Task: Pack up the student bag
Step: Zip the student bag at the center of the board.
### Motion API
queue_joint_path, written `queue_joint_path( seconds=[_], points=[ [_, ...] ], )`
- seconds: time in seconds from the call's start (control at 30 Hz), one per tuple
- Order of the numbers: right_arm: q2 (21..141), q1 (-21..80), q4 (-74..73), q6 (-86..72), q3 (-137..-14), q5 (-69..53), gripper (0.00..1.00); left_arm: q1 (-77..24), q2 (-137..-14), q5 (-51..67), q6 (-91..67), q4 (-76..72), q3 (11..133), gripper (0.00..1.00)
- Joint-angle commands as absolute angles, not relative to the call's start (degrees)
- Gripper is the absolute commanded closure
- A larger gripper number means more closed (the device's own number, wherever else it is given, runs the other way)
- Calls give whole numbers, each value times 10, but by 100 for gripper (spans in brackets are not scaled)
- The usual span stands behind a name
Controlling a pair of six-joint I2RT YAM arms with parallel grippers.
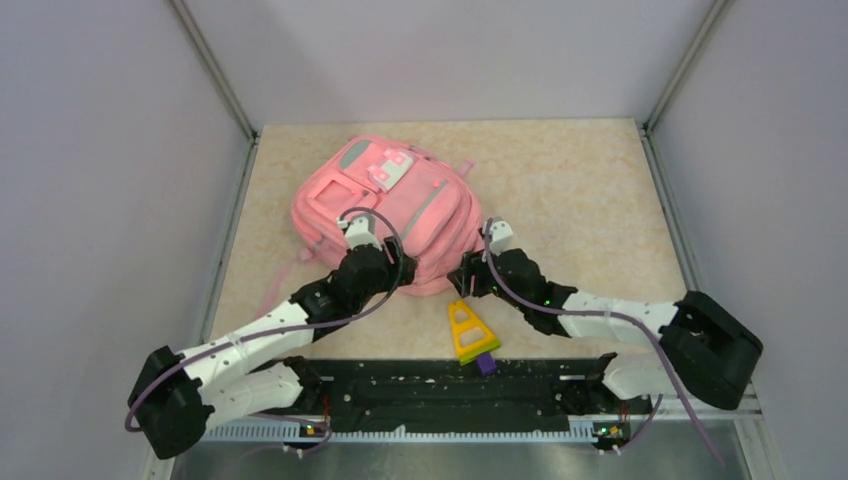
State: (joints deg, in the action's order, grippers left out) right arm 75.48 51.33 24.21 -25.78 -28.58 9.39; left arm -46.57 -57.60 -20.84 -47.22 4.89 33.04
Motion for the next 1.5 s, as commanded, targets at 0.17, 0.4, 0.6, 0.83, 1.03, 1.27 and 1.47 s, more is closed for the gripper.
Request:
queue_joint_path(
  seconds=[0.17,0.4,0.6,0.83,1.03,1.27,1.47],
  points=[
    [684,548,172,-217,-340,116,43,-370,-498,-129,-460,60,333,42],
    [771,577,197,-203,-416,104,46,-271,-524,-34,-489,-22,323,39],
    [848,583,158,-197,-492,100,50,-266,-554,-53,-497,-22,323,39],
    [902,584,147,-195,-527,103,54,-262,-595,-52,-494,-37,321,47],
    [948,585,122,-184,-557,136,84,-260,-618,-73,-481,-40,323,68],
    [922,583,97,-165,-541,178,100,-225,-645,-92,-444,-39,332,100],
    [882,545,58,-131,-522,166,100,-187,-665,-114,-382,-30,361,100]
  ],
)
